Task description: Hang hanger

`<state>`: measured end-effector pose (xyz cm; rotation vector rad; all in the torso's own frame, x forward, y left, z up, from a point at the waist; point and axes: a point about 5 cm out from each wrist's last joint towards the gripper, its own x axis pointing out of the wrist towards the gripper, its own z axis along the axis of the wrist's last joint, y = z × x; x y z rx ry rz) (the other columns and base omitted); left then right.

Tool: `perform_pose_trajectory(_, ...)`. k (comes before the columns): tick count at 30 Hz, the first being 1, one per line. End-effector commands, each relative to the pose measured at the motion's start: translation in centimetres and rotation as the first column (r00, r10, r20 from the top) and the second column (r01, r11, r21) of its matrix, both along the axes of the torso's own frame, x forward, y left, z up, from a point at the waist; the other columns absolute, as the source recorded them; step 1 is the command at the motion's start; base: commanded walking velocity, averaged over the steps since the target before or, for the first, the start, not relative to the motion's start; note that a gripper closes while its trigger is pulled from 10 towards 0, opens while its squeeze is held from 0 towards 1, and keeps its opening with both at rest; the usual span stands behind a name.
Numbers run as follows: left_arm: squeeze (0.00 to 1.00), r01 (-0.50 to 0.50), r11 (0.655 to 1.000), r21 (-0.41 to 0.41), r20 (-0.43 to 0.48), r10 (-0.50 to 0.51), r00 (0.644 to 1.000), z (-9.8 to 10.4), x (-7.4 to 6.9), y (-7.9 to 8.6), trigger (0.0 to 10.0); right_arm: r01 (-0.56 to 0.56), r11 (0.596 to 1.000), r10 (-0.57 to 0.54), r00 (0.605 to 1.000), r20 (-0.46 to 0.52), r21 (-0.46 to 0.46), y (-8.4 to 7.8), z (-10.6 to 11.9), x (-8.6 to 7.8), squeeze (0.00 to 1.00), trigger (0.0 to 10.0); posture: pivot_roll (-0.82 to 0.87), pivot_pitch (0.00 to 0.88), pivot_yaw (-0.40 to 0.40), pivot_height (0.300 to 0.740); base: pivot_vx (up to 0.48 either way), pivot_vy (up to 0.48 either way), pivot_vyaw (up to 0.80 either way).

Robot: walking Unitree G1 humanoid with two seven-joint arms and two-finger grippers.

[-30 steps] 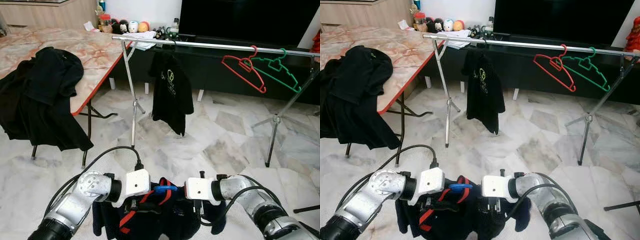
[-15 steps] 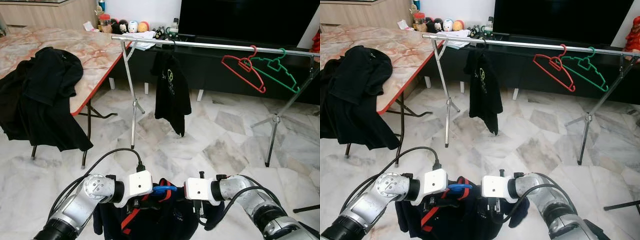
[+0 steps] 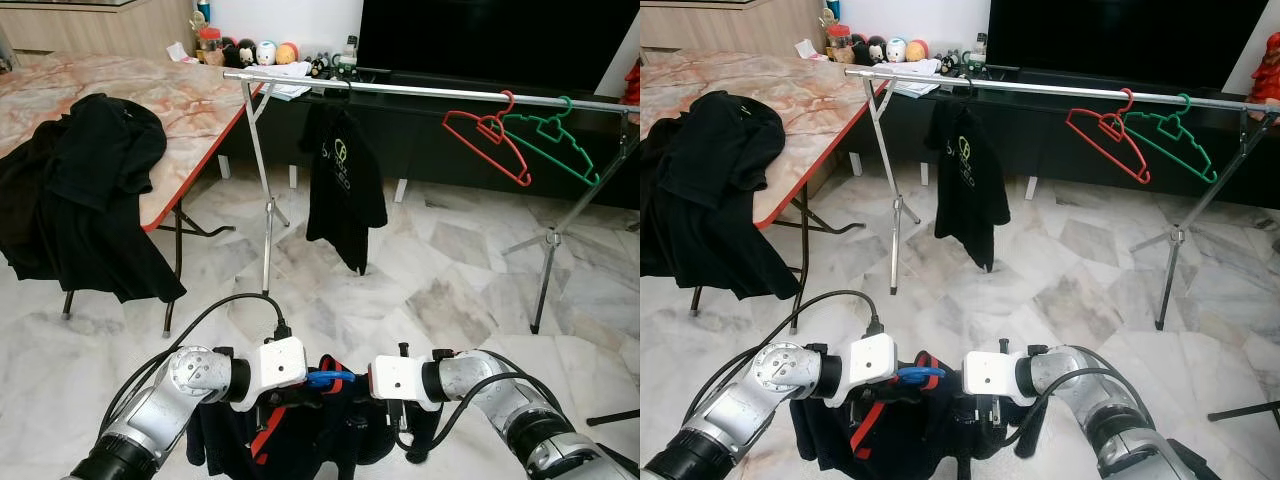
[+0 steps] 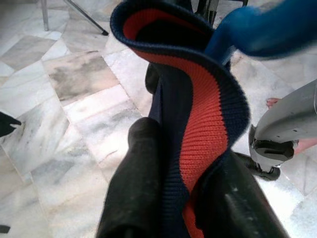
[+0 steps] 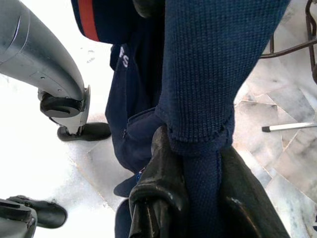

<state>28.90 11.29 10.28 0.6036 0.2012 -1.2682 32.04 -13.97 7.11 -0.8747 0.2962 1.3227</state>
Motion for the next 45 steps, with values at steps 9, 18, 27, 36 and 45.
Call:
perform_pose_trajectory(9,0.00,-0.023,0.999,0.024,0.005,0.023,1.000,0.0,0.5,0.0,0.0,0.001,0.999,-0.002,1.000,0.010,0.045,0.6,0.6,0.3,0.00,0.0,0.08,0.096,0.006,0.740,0.000,0.000,0.00)
perform_pose_trajectory(18,0.00,-0.023,1.000,0.016,-0.006,0.023,1.000,0.0,0.5,0.0,0.0,-0.002,0.999,0.002,1.000,0.003,0.044,0.6,0.5,0.3,0.00,0.0,0.08,0.098,0.008,0.740,0.000,0.000,0.00)
perform_pose_trajectory(27,0.00,-0.051,0.999,0.011,0.005,0.051,0.999,-0.1,0.6,0.2,0.0,0.012,0.999,-0.011,1.000,-0.012,0.052,0.7,0.3,0.2,0.09,10.0,0.08,0.100,0.008,0.740,0.000,0.000,0.00)
perform_pose_trajectory(36,0.00,-0.097,0.995,0.001,0.001,0.097,0.995,-0.6,0.7,0.6,0.0,-0.043,0.996,0.052,0.991,-0.122,0.076,0.7,0.4,-0.2,1.00,10.0,0.08,0.097,0.006,0.740,0.000,0.000,0.00)
perform_pose_trajectory(45,0.00,-0.118,0.993,0.013,0.006,0.118,0.993,-1.2,0.6,1.0,0.0,-0.159,0.985,0.135,0.956,-0.261,-0.073,-0.9,-0.5,-1.3,1.00,10.0,0.08,0.079,0.002,0.740,0.000,0.000,0.00)
